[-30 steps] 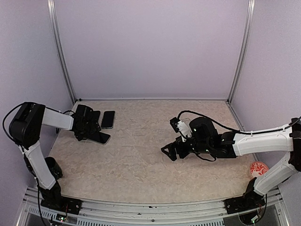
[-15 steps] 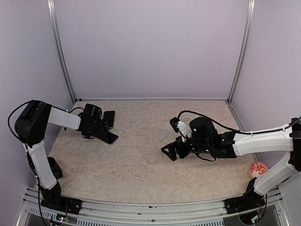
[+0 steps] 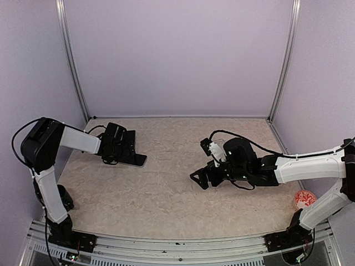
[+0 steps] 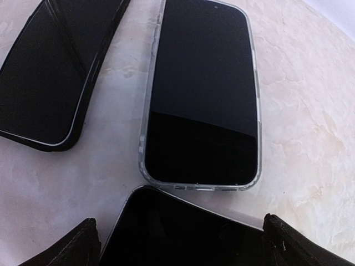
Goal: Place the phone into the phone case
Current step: Move the phone to the corner of the board.
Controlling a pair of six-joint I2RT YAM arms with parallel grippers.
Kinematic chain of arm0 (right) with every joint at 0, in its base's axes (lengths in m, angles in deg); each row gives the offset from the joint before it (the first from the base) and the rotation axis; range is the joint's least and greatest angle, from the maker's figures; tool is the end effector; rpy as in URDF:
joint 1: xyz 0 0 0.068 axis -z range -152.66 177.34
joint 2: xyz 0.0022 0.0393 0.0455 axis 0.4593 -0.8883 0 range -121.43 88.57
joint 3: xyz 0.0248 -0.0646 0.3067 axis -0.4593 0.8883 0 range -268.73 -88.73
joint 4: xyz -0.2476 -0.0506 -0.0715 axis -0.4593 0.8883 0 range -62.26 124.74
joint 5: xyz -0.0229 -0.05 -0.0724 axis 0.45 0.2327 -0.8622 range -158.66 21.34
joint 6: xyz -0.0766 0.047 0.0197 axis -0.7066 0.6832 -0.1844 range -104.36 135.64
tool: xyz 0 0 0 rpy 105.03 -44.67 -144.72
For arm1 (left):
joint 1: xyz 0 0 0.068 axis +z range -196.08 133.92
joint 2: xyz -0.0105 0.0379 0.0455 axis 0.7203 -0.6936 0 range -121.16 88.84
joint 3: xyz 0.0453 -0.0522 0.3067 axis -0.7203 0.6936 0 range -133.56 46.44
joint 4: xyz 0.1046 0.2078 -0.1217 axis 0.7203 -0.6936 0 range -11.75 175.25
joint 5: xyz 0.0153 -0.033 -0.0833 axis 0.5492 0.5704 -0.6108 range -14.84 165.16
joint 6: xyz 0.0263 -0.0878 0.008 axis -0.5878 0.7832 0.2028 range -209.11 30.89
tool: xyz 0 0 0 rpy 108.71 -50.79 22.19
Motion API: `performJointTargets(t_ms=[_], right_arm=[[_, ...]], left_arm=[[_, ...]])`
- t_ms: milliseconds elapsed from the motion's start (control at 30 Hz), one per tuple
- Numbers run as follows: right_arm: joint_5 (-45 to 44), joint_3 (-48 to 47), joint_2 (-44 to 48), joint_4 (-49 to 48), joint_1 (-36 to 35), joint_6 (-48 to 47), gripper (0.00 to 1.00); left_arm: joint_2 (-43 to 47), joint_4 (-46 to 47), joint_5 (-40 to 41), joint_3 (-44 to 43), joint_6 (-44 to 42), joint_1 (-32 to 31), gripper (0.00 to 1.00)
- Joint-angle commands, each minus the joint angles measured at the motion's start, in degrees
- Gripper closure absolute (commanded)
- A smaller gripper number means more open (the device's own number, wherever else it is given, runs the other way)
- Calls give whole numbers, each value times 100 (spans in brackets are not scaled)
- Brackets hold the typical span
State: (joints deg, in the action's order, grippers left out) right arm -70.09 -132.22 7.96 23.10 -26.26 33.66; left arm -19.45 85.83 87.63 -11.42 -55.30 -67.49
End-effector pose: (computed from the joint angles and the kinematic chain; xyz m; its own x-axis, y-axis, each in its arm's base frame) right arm 0.2002 0.2681 0.2313 -0.5481 -0.2224 -0.8063 -0.6547 0.7141 0.2480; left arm 0.3966 -0.1365 0.1350 -0.7175 -0.3023 -0.6276 -0.2075 0.9528 -0.2217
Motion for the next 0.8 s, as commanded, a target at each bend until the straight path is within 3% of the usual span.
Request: performJointTargets(t_ms=[0,767], right_arm=[[-8,-28,46,-79,30,-20,0],[-8,-92,-22,-34,25,-32,0]], left_arm=[[-123,-345,-190,134,106,-108,1],[-817,-577,-200,-864,170,-845,1]])
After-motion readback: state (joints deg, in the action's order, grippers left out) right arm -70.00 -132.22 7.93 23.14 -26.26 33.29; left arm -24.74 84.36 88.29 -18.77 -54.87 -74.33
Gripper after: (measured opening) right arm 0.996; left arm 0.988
